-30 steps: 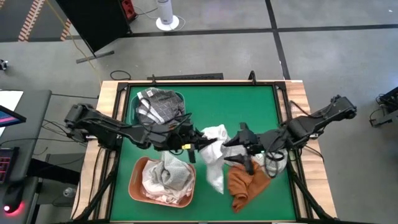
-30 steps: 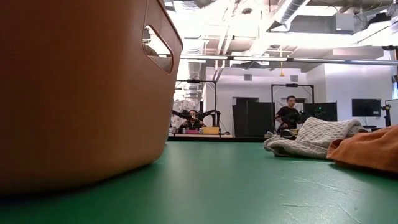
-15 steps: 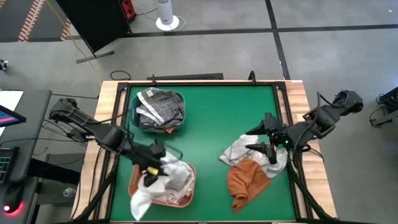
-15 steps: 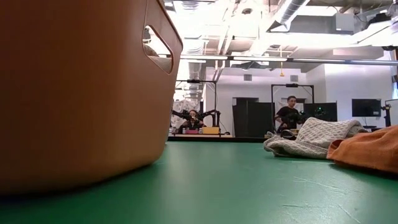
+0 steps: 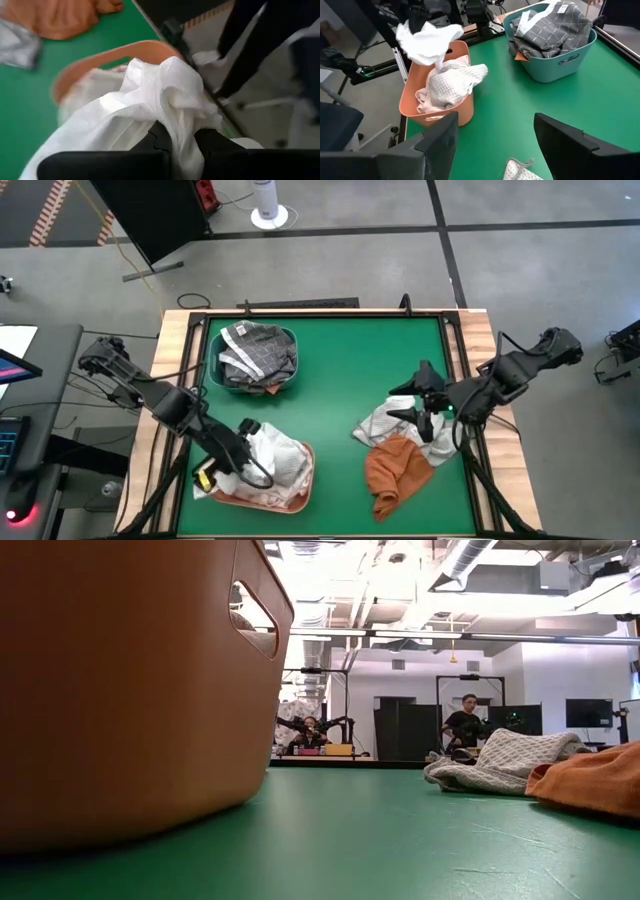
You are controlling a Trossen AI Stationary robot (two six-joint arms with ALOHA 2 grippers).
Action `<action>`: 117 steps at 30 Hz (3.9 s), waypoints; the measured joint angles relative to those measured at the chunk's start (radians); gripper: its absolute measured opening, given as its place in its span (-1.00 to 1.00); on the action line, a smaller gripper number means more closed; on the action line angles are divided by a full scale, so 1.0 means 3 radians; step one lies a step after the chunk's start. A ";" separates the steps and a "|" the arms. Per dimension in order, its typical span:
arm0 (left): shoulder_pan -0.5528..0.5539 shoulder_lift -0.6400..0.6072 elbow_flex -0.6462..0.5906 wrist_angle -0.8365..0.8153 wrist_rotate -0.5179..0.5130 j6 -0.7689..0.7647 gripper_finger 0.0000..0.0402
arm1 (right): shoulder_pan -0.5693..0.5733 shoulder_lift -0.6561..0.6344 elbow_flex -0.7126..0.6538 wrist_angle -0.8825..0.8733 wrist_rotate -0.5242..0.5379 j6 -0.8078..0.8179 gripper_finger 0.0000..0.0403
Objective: Sort microfiber towel by color & place in baskets
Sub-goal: Put the white microfiber towel into the orange bin
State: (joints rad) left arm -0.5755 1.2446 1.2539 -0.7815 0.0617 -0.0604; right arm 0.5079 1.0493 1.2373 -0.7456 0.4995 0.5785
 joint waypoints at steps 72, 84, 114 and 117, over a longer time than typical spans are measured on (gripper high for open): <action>0.0606 0.2337 0.0072 -0.0094 0.1270 0.2667 -0.74 | -0.0131 0.0017 0.0000 -0.0013 -0.0003 0.0579 0.42; 0.0560 0.2271 0.0067 -0.0144 0.1031 0.1377 -0.59 | -0.0131 0.0017 0.0000 -0.0012 -0.0003 0.0489 0.42; 0.0539 0.0906 0.0058 -0.0212 0.0823 -0.1091 -0.01 | -0.0131 0.0017 0.0000 -0.0009 -0.0001 0.0397 0.42; 0.0540 0.0779 0.0062 -0.0210 0.0453 -0.1138 -0.01 | -0.0131 0.0017 0.0000 -0.0008 -0.0001 0.0369 0.42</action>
State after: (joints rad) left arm -0.4136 1.4781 1.2724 -0.8444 0.1975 -0.4019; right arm 0.4686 1.0546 1.2373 -0.7481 0.4992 0.6893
